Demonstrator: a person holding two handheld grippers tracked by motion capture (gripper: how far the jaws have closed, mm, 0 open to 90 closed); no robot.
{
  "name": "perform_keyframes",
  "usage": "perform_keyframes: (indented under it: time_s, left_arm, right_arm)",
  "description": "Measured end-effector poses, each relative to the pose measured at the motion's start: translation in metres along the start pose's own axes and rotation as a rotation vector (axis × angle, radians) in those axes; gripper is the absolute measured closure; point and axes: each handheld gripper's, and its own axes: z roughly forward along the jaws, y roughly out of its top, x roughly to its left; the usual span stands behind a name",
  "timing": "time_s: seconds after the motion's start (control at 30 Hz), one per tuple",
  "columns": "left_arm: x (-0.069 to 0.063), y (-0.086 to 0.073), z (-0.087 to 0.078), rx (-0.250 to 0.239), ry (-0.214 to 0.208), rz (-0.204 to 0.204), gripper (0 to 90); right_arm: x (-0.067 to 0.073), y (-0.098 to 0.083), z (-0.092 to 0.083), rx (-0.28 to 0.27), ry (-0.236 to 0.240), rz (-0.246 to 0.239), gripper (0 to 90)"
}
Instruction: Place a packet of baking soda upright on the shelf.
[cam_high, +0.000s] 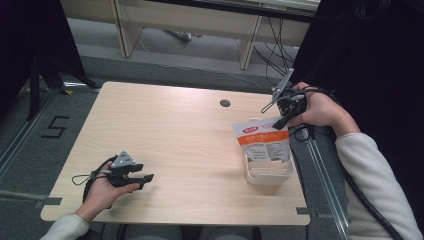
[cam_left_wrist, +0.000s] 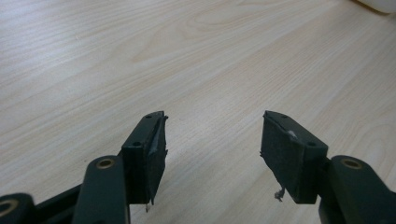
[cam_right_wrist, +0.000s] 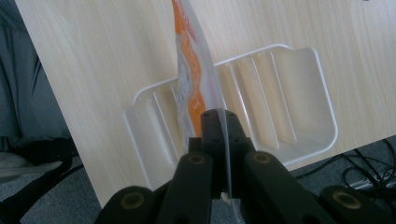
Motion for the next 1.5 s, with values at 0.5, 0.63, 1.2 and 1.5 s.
perform_keyframes:
  time_s: [0.5, 0.63, 1.2, 1.5]
  left_arm:
    - [0.0, 0.0, 0.001, -0.002, -0.003, -0.002, 39.7]
    - [-0.001, 0.0, 0.001, -0.004, -0.002, -0.012, 39.8]
    - [-0.002, 0.0, 0.002, -0.019, 0.0, -0.018, 39.7]
    - [-0.002, 0.0, 0.001, -0.014, 0.0, -0.012, 39.7]
  right_arm:
    - [-0.006, -0.005, 0.012, 0.032, -0.024, -0.034, 90.0]
    - [-0.007, -0.006, 0.007, 0.004, -0.035, -0.016, 88.0]
    - [0.01, 0.015, -0.002, -0.188, -0.046, 0.003, 68.8]
    - [0.039, 0.045, 0.028, -0.246, 0.025, 0.002, 63.7]
